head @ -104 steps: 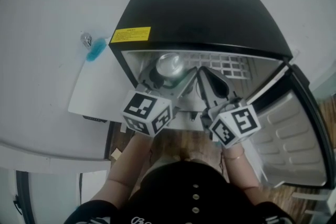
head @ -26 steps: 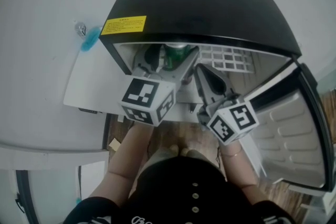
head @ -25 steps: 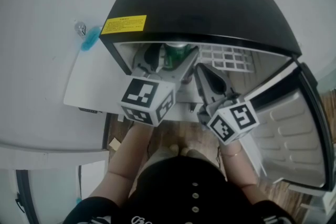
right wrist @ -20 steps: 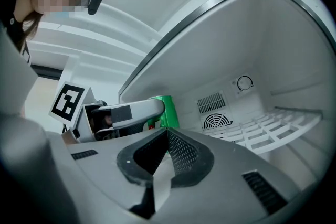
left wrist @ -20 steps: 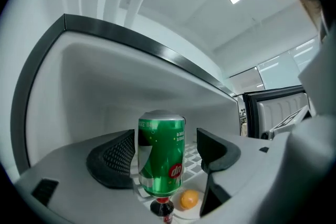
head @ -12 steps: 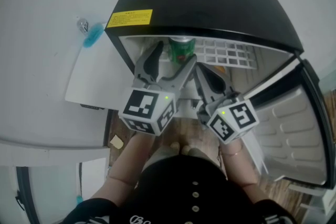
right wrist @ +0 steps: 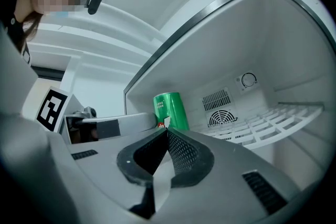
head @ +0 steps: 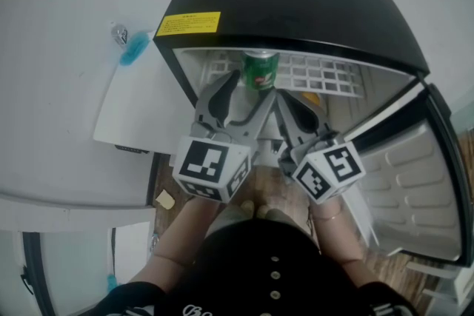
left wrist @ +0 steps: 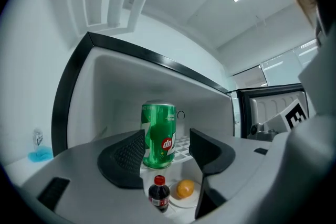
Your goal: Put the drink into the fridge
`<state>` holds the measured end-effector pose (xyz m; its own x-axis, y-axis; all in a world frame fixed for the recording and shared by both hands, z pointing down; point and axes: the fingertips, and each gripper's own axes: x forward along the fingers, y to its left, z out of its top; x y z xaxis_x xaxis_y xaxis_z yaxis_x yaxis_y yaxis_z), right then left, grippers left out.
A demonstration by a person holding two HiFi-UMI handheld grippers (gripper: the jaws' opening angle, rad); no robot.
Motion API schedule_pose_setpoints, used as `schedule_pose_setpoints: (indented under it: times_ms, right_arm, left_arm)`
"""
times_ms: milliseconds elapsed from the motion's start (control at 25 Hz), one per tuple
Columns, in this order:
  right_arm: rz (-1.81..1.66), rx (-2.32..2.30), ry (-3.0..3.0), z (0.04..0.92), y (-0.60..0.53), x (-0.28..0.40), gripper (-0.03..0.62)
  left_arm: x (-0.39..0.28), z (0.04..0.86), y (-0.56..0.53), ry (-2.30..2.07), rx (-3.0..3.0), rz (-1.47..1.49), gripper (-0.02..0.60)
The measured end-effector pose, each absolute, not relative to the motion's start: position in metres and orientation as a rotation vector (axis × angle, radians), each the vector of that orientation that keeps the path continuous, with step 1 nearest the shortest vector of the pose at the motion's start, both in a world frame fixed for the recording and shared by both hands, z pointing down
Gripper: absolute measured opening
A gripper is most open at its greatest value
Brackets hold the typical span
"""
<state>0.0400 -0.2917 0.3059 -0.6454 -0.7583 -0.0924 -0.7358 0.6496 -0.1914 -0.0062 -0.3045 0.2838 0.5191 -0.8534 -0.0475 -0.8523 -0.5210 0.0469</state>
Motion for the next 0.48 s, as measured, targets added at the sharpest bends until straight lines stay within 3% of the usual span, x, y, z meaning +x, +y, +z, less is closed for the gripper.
schedule_pose_setpoints:
  times_ms: [280, 480]
  right_arm:
    - [-0.203, -1.239, 2.693, 0.3053, -0.2892, 0.0429, 0.009]
    - [-0.206, -1.244, 2.691, 0.3057, -0.2879, 0.0438, 0.009]
  left_arm:
    - [-0.0043, 0.2871, -0.2987, -1.531, 2.728, -0.106, 0.096]
    - [-0.0024, 0.2909, -0.2978, -1.530, 2.726, -0.094, 0.009]
